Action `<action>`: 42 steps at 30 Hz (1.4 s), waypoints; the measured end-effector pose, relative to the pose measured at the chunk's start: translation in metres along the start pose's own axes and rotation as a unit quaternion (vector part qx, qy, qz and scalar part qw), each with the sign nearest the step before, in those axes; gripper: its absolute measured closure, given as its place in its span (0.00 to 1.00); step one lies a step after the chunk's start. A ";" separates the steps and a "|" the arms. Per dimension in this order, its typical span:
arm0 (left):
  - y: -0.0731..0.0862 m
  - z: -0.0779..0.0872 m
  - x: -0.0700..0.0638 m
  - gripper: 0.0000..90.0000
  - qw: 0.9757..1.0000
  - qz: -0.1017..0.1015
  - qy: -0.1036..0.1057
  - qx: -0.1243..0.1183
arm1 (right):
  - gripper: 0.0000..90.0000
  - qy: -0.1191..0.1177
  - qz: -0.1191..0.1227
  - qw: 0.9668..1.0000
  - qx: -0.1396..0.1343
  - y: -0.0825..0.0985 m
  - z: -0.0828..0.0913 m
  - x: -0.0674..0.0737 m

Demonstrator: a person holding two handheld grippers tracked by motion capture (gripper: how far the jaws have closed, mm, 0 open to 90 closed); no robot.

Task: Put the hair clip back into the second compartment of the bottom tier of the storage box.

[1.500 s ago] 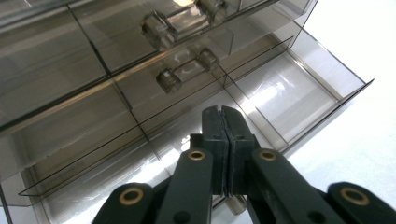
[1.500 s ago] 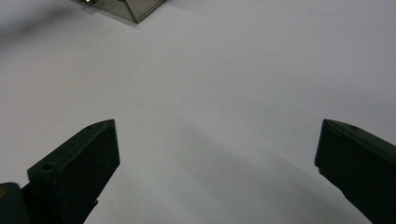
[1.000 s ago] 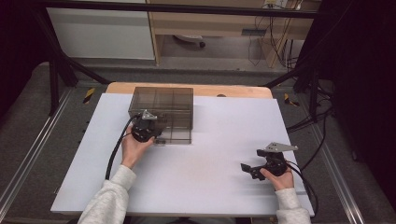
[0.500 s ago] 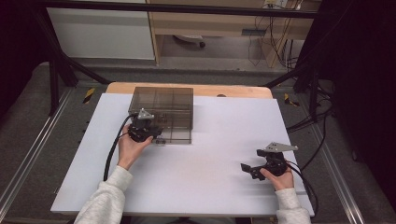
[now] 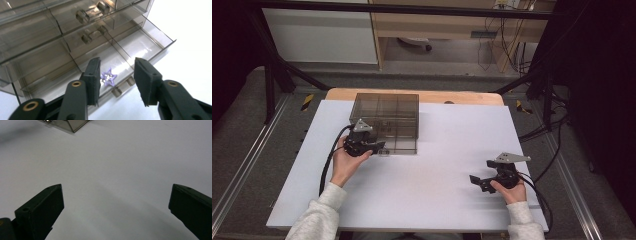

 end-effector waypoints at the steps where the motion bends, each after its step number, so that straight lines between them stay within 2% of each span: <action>1: 0.001 0.001 0.000 0.59 1.000 -0.003 -0.002 0.002 | 0.01 0.000 -0.001 1.000 0.000 0.000 0.000 0.000; 5: 0.003 0.005 0.000 0.54 1.000 -0.002 -0.004 0.006 | 0.01 0.001 -0.001 1.000 0.000 0.000 0.000 0.000; 12: 0.007 0.012 -0.002 0.45 1.000 -0.004 -0.011 -0.002 | 0.01 0.000 -0.001 1.000 0.000 0.000 0.000 0.000; 24: 0.018 0.019 -0.008 0.27 1.000 -0.007 -0.006 0.000 | 0.01 0.001 0.000 1.000 0.000 0.000 0.000 0.000; 27: 0.021 0.019 -0.009 0.21 1.000 -0.012 -0.013 0.005 | 0.01 0.001 -0.002 1.000 0.000 0.000 0.000 0.000; 42: 0.036 0.019 -0.014 0.08 1.000 -0.016 -0.018 0.019 | 0.01 0.001 -0.002 1.000 0.000 0.000 0.000 0.000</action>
Point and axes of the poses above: each handheld gripper's, and its own axes: z roughly backward along the jaws, y roughly out of its underside, x roughly to its left, the point moved 4 cm from there along -z, roughly forward along the jaws, and after that the axes turned 10 degrees about -z, right-handed, at the moved point
